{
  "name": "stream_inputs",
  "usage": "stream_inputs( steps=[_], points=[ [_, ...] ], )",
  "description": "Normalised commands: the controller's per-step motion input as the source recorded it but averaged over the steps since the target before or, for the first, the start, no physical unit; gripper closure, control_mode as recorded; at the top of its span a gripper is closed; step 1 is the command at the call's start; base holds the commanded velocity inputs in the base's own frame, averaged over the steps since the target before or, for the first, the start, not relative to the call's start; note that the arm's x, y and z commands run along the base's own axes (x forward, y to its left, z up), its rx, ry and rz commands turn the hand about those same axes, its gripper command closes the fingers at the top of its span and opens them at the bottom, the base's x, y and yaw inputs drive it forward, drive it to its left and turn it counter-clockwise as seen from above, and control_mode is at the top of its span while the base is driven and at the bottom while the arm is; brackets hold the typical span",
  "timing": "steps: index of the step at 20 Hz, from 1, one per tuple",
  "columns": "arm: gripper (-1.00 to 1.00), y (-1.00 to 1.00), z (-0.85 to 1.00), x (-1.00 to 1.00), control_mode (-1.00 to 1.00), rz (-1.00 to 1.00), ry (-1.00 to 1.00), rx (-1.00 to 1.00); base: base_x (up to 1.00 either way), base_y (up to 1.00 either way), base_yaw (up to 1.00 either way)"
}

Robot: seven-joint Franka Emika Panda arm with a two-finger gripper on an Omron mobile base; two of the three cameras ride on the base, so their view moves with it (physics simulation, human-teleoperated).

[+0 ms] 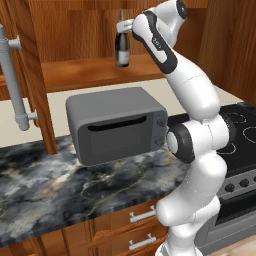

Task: Open the cabinet directly in front. Then move the wine and the mug to the dining counter with the jar on it.

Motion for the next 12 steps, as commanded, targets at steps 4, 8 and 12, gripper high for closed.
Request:
stream_inputs(
  steps=[4, 8, 12],
  points=[
    [-1.00, 0.00, 0.00, 0.35, -1.00, 0.00, 0.00, 0.00, 0.00, 0.00, 0.00],
    [-1.00, 0.00, 0.00, 0.33, -1.00, 0.00, 0.00, 0.00, 0.00, 0.00, 0.00],
    [-1.00, 0.00, 0.00, 0.29, -1.00, 0.00, 0.00, 0.00, 0.00, 0.00, 0.00]
  ],
)
